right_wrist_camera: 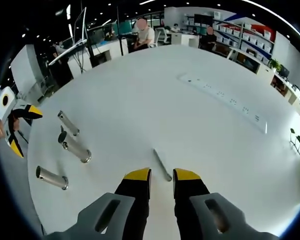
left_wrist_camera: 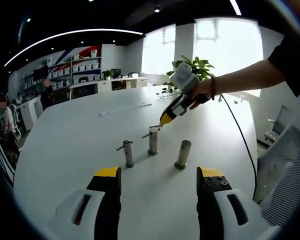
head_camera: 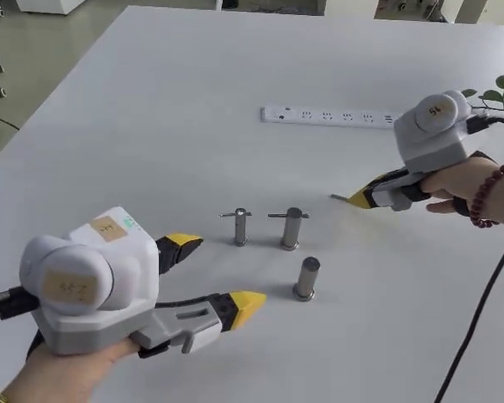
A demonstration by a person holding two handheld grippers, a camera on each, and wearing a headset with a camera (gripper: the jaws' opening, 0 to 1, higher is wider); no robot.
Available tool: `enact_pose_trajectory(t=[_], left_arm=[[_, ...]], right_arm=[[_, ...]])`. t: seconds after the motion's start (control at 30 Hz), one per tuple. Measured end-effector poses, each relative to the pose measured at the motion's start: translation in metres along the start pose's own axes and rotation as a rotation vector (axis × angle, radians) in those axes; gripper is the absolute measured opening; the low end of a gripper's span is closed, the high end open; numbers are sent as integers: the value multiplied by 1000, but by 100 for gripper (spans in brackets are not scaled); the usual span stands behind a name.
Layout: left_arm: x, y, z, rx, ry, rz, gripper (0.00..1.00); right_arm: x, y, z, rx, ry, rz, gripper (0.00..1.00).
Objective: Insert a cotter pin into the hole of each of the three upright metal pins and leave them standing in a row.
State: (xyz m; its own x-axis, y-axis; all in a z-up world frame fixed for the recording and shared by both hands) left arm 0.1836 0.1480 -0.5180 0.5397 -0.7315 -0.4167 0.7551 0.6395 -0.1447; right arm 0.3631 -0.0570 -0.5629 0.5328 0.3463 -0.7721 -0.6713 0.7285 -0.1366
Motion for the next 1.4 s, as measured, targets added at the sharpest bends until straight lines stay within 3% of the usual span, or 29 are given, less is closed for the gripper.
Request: enact_pose_trajectory(t=[0.17,0.33,0.5,0.63,0.77,0.9,1.17,1.4], left_arm=[[1,3,-6,8,32,-2,60],[0,6,-9,-3,38,0,61],[1,7,-11,-19,33,0,61],[0,6,-10,-24,33,2,61],[-2,7,-10,-36,30,4,61],[-4,8,-10,-44,27,12,61],[-6,9,-9,-42,27,14,61],[-6,7,-6,-35,25,10,61]], right_arm=[[13,-5,-5,-30,30,1,11],[14,-7,-3,-77,61,10,8],[14,-9,0,-79,94,13,3],[14,-10,-1,-156,117,13,2],[16,-9,1,-180,152,8,0],[16,-6,3,-334,190,3,0],[18,-4,4,-454,235,0,0],[17,-5,3,-404,226,-3,0]])
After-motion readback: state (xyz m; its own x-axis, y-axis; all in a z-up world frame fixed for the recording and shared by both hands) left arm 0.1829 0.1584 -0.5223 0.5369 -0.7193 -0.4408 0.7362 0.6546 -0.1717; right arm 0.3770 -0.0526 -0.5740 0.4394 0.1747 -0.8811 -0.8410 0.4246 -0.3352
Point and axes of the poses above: the centre of the closed fingertips' face, and the gripper's own axes: x roughly forward along the fingers, y roughly to its left, z roughly out of its top, the point moved 4 cm from there along -x, roughly backward along the fingers, and after that the axes turned 10 degrees about -z, right-handed, at the moved point
